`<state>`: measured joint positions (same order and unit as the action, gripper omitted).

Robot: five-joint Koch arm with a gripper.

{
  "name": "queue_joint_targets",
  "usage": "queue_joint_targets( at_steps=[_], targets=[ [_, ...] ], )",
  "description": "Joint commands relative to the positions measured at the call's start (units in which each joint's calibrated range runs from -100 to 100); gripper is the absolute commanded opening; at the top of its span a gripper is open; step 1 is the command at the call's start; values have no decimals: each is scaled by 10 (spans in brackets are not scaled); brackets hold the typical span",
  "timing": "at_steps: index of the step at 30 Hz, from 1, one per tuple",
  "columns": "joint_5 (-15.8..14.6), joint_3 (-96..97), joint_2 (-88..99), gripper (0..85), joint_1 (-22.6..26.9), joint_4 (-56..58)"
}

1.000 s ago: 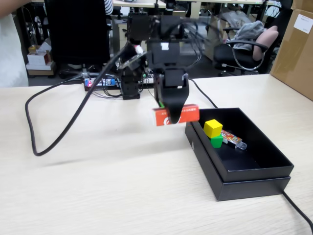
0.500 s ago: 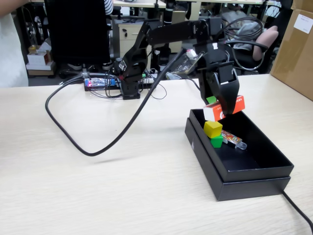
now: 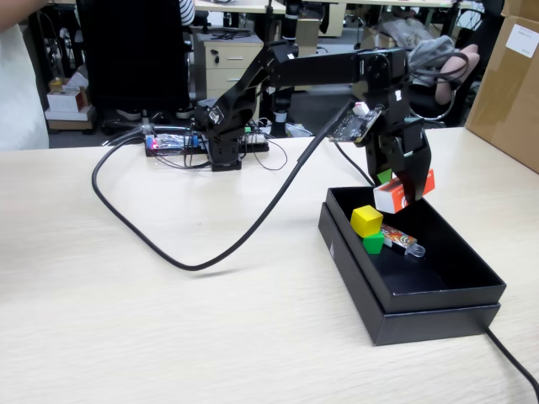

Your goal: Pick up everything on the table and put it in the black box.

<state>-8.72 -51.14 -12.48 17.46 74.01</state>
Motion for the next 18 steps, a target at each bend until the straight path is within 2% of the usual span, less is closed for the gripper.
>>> queue_joint_targets(
  at_steps=[1,4,8,11,15,18],
  targets=[
    [1,-53,12,35,4,-22],
    [0,-43,9,43,4,-22],
    [0,-25,16,136,3,-21],
    [0,-22,19,137,3,-21],
    [2,-8,30,242,4,-20],
    [2,-1,35,255,5,-20]
  ],
)
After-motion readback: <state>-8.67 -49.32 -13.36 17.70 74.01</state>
